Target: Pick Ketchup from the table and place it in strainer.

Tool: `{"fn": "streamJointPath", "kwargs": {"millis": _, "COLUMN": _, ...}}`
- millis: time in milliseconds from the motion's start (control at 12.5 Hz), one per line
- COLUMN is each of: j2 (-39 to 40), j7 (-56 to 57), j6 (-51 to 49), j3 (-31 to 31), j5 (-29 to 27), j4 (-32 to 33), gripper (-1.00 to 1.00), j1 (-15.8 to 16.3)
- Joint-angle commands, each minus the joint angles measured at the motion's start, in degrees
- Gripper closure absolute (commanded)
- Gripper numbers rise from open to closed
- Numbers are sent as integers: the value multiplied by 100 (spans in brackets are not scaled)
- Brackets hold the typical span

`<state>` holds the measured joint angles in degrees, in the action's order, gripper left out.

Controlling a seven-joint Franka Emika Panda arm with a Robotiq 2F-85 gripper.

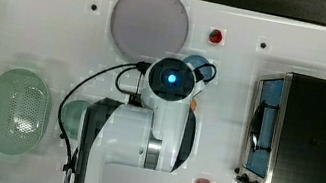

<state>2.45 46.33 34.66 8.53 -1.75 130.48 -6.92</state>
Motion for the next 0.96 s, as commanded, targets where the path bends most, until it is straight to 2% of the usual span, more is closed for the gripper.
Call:
{"fn": "streamJointPath", "kwargs": {"millis": 80, "j2": -90, "j7": 1262, "j6": 670, "j3": 13, "j5": 6, "j4": 284, "gripper": -100, "j1": -35}}
{"fn": "streamJointPath", "kwargs": {"millis": 400, "j2": 493, "j7": 1261, "j6": 1751, "j3": 9, "j5": 181, "j4": 660, "gripper": -100, "j1": -25}}
{"fn": "streamJointPath", "kwargs": {"millis": 960, "j2": 1598, "j7": 1197, "j6": 2880, "j3": -21, "j5": 228, "j4": 710, "gripper": -100, "j1": -26}}
